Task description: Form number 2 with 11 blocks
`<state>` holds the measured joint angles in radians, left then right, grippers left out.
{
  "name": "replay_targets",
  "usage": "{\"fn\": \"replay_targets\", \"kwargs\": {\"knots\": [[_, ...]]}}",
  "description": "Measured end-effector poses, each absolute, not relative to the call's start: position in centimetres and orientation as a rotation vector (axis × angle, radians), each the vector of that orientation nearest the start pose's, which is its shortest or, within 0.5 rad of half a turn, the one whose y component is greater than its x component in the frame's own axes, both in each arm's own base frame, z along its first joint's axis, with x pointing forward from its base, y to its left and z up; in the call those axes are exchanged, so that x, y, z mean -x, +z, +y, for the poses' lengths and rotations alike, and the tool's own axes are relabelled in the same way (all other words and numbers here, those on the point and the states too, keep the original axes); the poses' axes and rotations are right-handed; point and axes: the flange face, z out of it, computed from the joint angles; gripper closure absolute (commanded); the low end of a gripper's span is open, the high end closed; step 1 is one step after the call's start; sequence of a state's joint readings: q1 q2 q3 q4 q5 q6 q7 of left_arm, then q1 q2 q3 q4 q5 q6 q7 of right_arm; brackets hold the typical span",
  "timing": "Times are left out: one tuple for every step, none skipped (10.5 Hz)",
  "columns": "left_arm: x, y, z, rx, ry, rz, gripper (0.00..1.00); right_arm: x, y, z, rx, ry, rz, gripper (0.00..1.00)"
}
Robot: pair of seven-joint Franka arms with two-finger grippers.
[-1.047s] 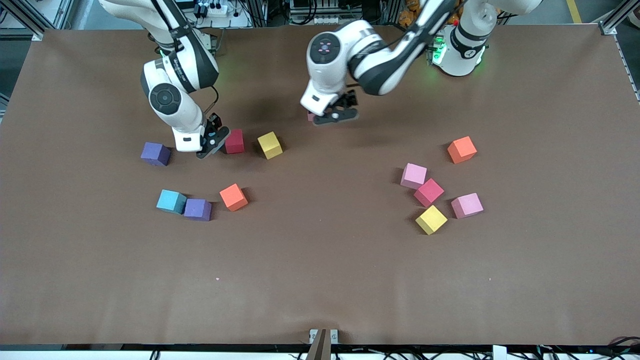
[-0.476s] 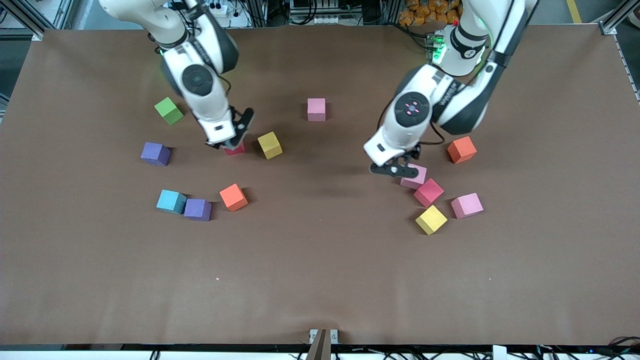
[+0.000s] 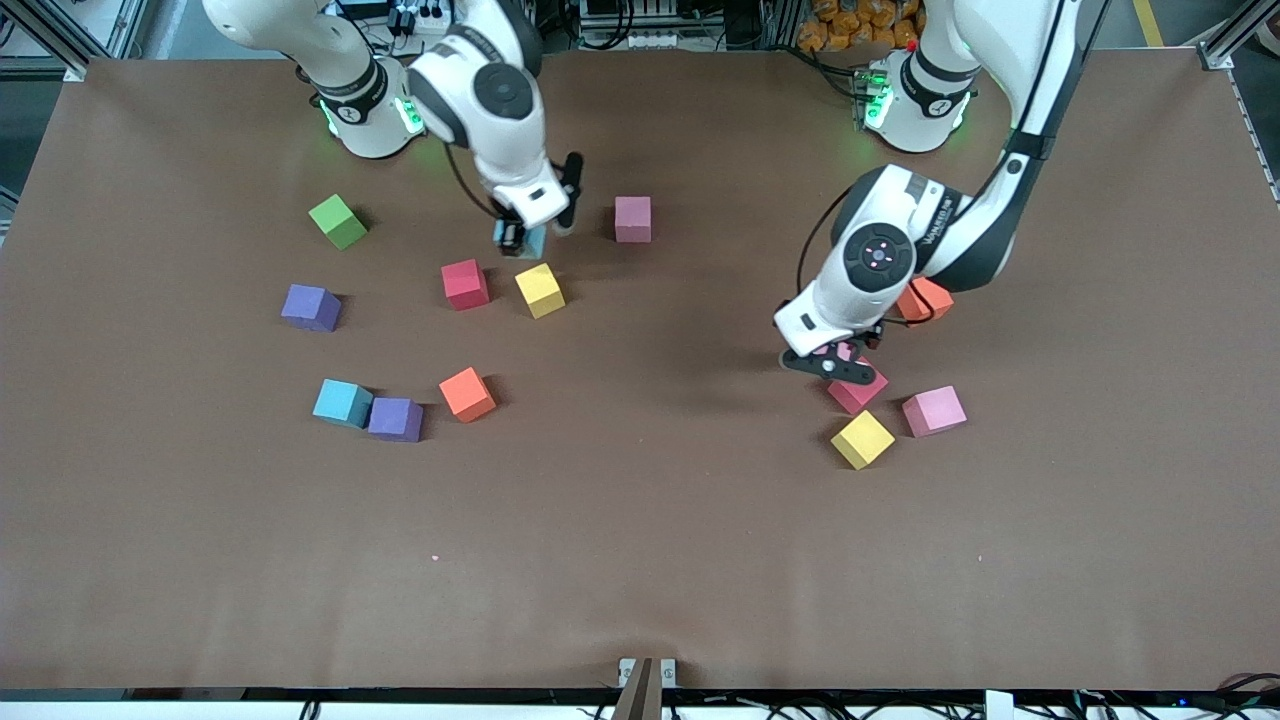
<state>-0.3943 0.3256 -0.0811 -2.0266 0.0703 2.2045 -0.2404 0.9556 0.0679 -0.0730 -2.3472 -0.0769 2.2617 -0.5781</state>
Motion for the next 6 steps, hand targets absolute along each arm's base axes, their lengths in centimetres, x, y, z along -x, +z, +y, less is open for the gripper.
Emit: {"fn": "replay_targets", "kwargs": {"knots": [[-51.8,27.1,-25.8,3.019,0.196,0.433,0.0,-30.4,28.5,39.5,2.325,0.237,-2.232,0.98],[-51.6,26.5,-25.1,3.012,0.207,0.441,0.0,-29.4,27.6,41.1,2.33,0.251,-2.24,0.98],[-51.4,25.7,-24.5,3.007,0.221,0.439,0.0,-28.3,26.5,42.8,2.336,0.269,-2.249,0.99],[-51.1,25.1,-24.0,3.002,0.238,0.431,0.0,-27.3,25.4,44.2,2.348,0.284,-2.252,0.99],[-50.9,24.6,-23.6,3.0,0.247,0.426,0.0,-26.5,24.3,45.2,2.366,0.298,-2.246,1.0],[-50.8,24.1,-23.4,3.0,0.249,0.422,0.0,-25.7,23.4,46.0,2.378,0.312,-2.246,1.0]]}}
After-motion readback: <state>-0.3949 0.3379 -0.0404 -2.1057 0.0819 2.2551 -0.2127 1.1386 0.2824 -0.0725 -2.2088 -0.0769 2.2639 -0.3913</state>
